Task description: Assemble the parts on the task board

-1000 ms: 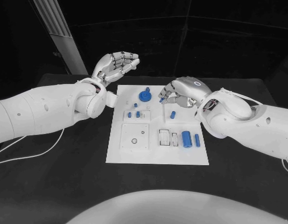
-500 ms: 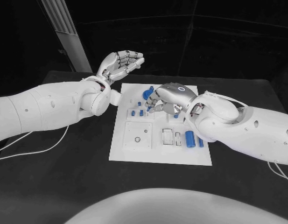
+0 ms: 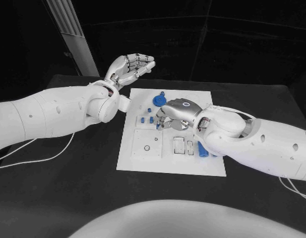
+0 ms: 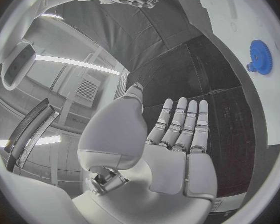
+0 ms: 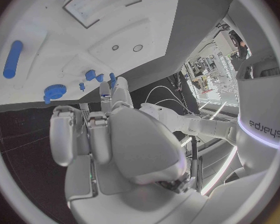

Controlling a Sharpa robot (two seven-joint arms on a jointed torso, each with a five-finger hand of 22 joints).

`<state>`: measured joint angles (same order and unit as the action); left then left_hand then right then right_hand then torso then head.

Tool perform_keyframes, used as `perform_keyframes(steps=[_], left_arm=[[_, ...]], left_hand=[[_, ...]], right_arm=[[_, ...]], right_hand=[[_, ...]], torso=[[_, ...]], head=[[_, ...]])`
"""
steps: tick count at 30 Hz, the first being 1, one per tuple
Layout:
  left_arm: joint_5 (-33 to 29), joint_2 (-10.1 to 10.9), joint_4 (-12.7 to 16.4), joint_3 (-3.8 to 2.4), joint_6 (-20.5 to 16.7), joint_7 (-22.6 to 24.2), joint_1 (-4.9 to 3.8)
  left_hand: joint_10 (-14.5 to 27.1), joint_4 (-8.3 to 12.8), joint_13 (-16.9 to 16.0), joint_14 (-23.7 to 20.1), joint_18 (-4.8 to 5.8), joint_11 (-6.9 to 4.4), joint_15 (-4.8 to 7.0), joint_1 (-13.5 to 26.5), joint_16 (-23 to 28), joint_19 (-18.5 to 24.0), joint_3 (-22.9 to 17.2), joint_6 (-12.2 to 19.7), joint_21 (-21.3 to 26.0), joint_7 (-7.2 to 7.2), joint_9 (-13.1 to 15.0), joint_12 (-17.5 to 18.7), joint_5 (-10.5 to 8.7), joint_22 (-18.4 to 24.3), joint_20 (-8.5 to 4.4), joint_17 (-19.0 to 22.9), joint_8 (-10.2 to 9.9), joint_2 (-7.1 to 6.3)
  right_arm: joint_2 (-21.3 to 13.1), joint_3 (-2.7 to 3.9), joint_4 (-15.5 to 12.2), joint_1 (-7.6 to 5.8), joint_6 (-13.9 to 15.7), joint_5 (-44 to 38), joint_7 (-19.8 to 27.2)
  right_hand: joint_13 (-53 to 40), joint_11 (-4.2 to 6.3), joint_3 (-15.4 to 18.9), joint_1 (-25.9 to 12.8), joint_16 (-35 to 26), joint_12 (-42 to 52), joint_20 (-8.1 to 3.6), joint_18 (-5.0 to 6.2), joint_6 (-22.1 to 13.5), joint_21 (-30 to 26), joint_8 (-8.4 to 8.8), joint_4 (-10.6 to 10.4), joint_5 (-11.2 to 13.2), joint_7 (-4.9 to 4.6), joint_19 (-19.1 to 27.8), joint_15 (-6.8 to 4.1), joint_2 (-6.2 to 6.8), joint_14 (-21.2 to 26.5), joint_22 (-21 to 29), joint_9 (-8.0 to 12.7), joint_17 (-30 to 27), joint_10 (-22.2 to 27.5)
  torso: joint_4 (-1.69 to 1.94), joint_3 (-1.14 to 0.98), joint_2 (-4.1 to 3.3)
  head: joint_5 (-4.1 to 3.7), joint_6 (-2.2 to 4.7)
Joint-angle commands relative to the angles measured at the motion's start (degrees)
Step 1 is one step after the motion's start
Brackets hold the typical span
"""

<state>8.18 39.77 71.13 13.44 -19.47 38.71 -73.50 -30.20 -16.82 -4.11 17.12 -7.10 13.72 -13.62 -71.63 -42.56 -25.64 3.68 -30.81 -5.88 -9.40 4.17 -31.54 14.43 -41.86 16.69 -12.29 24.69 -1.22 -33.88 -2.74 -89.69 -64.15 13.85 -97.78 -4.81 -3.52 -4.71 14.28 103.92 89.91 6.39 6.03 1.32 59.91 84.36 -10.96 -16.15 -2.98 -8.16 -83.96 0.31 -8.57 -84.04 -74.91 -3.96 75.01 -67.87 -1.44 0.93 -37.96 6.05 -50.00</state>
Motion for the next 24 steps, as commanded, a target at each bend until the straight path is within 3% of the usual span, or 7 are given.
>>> perform_keyframes(steps=[1,12,17,21,24], left_arm=[[-0.2,-0.1,0.0,-0.03,0.6,11.2,-0.07],[-0.2,0.1,0.2,-0.03,0.5,11.2,-0.07],[-0.2,0.1,0.3,-0.03,0.5,11.2,-0.07],[-0.2,0.2,0.4,-0.03,0.3,11.2,-0.07],[-0.2,0.2,0.4,-0.03,0.3,11.3,-0.07]], left_hand=[[0.4,0.0,0.1,-0.2,0.77,0.07,0.12,0.1,-0.3,-0.4,0.1,0.5,0.4,-6.54,-0.1,-0.3,0.2,0.1,-0.04,0.0,0.3,0.65],[0.4,0.0,0.1,-0.3,0.77,0.08,0.12,0.1,-0.4,-0.4,0.1,0.5,0.4,-6.54,-0.1,-0.4,0.23,0.1,-0.04,0.1,0.3,0.73],[0.5,0.0,0.1,-0.3,0.78,0.09,0.11,0.1,-0.4,-0.4,0.2,0.6,0.4,-6.55,-0.1,-0.4,0.24,0.2,-0.04,0.2,0.4,0.76],[0.5,0.0,0.1,-0.3,0.78,0.09,0.11,0.1,-0.4,-0.4,0.2,0.6,0.4,-6.55,-0.1,-0.4,0.24,0.2,-0.04,0.2,0.4,0.76],[0.5,0.0,0.1,-0.3,0.78,0.09,0.11,0.1,-0.4,-0.4,0.2,0.6,0.4,-6.55,-0.1,-0.4,0.24,0.2,-0.04,0.2,0.4,0.76]], right_arm=[[0.3,0.03,0.3,0.33,-3.9,-2.0,-0.7],[1.7,0.03,2.1,1.66,-4.6,-2.5,-1.6],[2.4,0.03,3.3,2.05,-4.1,-2.6,-1.1],[2.7,0.03,3.9,2.3,-4.1,-2.6,-0.6],[2.8,0.03,4.1,2.38,-4.2,-2.6,-0.4]], right_hand=[[0.1,-0.27,-0.4,0.5,0.1,-0.3,0.49,0.18,-0.1,-0.2,0.23,0.1,0.3,-0.29,-3.2,0.49,-1.54,-6.0,-12.2,0.1,15.0,0.0],[0.1,-0.33,-0.4,0.5,0.1,-0.5,0.55,0.28,-0.2,-0.6,0.38,0.1,0.3,-0.35,-3.0,0.54,-1.5,-6.0,-12.0,0.1,15.0,0.0],[0.1,-0.35,-0.4,0.5,0.1,-0.6,0.57,0.29,-0.2,-0.6,0.44,0.1,0.3,-0.38,-3.0,0.57,-1.52,-6.0,-12.0,0.1,15.0,0.1],[0.1,-0.35,-0.4,0.6,0.1,-0.6,0.58,0.29,-0.2,-0.7,0.45,0.1,0.3,-0.39,-3.0,0.57,-1.53,-6.0,-12.0,0.1,15.0,0.1],[0.1,-0.36,-0.5,0.6,0.1,-0.7,0.58,0.3,-0.2,-0.7,0.47,0.1,0.3,-0.4,-3.0,0.58,-1.53,-6.0,-12.0,0.1,15.0,0.1]], torso=[[-0.01,0.05,-0.01],[-0.02,0.02,-0.02],[0.13,0.05,-0.03],[-0.03,0.02,-0.01],[0.13,0.01,0.02]], head=[[0.03,0.0],[-0.11,0.0],[-0.17,0.0],[-0.19,0.0],[-0.29,0.0]])
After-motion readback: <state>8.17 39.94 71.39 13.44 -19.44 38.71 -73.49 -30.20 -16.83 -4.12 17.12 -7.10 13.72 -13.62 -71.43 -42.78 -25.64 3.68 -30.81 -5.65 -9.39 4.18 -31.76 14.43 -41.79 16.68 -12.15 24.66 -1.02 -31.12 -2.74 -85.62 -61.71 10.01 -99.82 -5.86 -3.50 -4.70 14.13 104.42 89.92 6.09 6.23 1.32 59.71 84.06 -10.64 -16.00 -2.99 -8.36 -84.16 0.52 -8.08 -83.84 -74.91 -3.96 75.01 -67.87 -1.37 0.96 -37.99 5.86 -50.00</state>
